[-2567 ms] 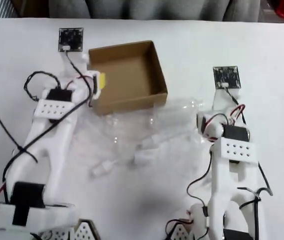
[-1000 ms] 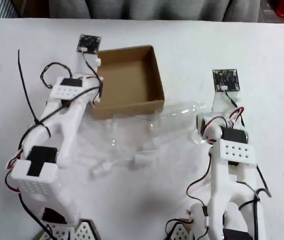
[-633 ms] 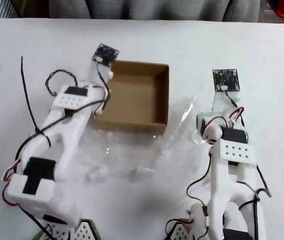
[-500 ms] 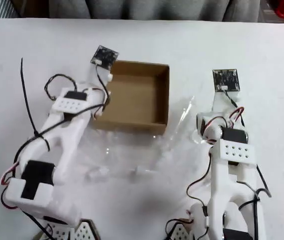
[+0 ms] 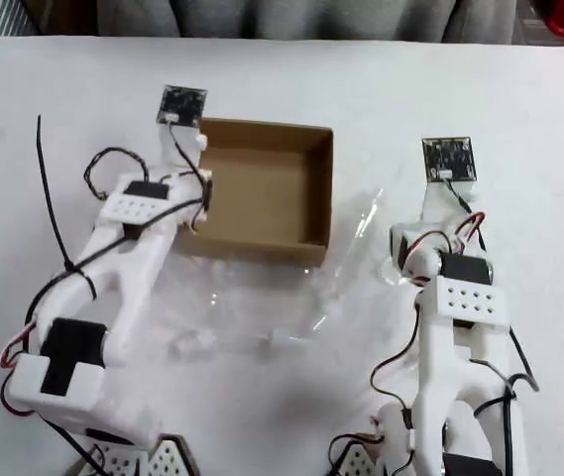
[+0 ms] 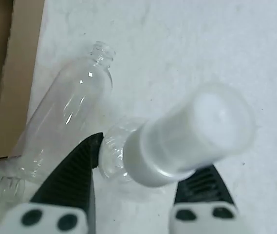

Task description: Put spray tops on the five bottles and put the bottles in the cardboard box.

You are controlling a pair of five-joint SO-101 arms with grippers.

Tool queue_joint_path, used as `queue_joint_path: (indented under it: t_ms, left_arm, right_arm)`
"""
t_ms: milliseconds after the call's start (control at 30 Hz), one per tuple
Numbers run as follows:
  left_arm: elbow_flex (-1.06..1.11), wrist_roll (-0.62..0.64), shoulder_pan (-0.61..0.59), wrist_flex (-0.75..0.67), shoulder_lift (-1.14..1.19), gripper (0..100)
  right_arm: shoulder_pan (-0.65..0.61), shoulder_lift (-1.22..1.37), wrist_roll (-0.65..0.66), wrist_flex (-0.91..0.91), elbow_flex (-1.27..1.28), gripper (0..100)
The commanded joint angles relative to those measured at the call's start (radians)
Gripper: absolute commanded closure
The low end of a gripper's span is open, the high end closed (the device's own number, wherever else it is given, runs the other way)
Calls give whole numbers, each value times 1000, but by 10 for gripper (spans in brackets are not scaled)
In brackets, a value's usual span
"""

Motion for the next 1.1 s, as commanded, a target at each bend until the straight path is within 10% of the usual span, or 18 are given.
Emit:
queue_joint_path:
  t_ms: [0, 600, 1067]
  left_arm:
    - [-14, 104, -22, 14, -70, 979]
    - [-87, 244, -45, 144, -70, 973]
    - [-121, 316, -101, 164, -71, 714]
  right_arm:
    - [8, -16, -3, -16, -12, 982]
    - [7, -16, -3, -2, -28, 982]
    - [4, -16, -8, -2, -55, 982]
